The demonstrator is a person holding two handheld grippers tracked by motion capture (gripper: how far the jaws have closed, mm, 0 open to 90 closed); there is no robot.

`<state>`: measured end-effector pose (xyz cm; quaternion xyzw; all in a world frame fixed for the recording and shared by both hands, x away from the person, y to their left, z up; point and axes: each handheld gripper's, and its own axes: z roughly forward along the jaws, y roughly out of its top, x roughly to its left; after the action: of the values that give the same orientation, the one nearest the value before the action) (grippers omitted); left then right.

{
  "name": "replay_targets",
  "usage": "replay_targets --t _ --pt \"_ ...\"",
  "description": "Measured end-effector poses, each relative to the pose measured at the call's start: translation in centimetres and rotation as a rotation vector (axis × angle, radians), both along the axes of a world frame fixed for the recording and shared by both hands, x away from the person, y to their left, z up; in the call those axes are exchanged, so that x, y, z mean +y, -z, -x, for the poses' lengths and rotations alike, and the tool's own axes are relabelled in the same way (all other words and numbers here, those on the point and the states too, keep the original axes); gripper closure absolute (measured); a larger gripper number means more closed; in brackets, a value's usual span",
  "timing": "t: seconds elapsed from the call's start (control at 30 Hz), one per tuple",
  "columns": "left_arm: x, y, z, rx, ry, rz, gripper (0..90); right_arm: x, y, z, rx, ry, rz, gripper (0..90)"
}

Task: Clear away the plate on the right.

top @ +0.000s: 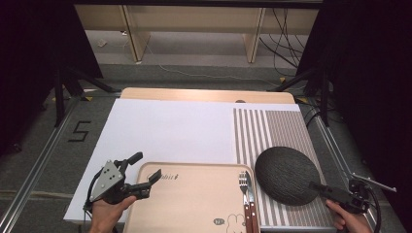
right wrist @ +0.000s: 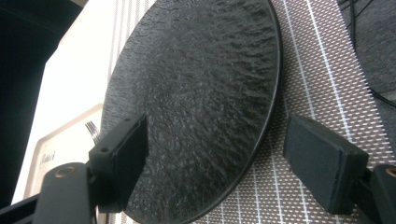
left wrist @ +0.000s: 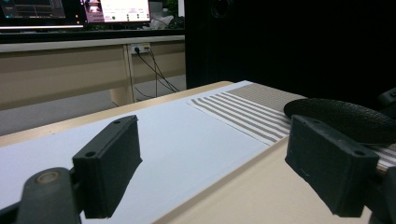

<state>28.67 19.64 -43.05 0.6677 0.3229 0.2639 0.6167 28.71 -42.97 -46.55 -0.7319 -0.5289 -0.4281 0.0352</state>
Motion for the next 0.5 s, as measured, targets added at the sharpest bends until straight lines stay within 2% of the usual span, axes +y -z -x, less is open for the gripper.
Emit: replay_targets --t 0.1,0.2,0.23,0.27,0.3,0.33,0.37,0.4,0.47,0.5 --pt "0.00 0.00 0.00 0.000 0.000 0.000 16.9 0.04 0.30 -0.09 0.001 -0.010 0.013 23.6" --pt "0.01 0.00 -0.01 0.000 0.000 0.001 16.9 0.29 0.41 -0.25 0.014 -0.006 0.005 23.7" --pt "0.02 0.01 -0.01 0.000 0.000 0.000 16.9 0.22 0.42 -0.20 0.007 -0.023 -0.007 23.6" --pt "0.01 0.01 -0.02 0.000 0.000 0.001 16.9 0.31 0.56 -0.28 0.012 -0.023 0.011 23.9" --pt "0.01 0.01 -0.01 0.000 0.000 0.000 16.9 0.30 0.55 -0.29 0.021 -0.031 -0.005 25.1" --pt "0.00 0.00 0.00 0.000 0.000 0.000 16.9 0.38 0.70 -0.40 0.021 -0.023 -0.006 25.9" --pt "0.01 0.00 0.00 -0.001 0.000 -0.001 16.9 0.34 0.77 -0.39 0.026 -0.040 0.003 26.0" --pt "0.01 0.02 -0.02 0.000 0.000 -0.002 16.9 0.50 0.77 -0.47 0.020 -0.029 -0.017 26.6" --pt "0.01 0.04 -0.02 0.001 -0.001 -0.002 16.9 0.62 0.78 -0.47 0.042 -0.032 -0.022 27.5" --pt "0.00 0.03 -0.01 0.000 -0.001 -0.003 16.9 0.59 0.75 -0.49 0.038 -0.031 -0.031 27.7"
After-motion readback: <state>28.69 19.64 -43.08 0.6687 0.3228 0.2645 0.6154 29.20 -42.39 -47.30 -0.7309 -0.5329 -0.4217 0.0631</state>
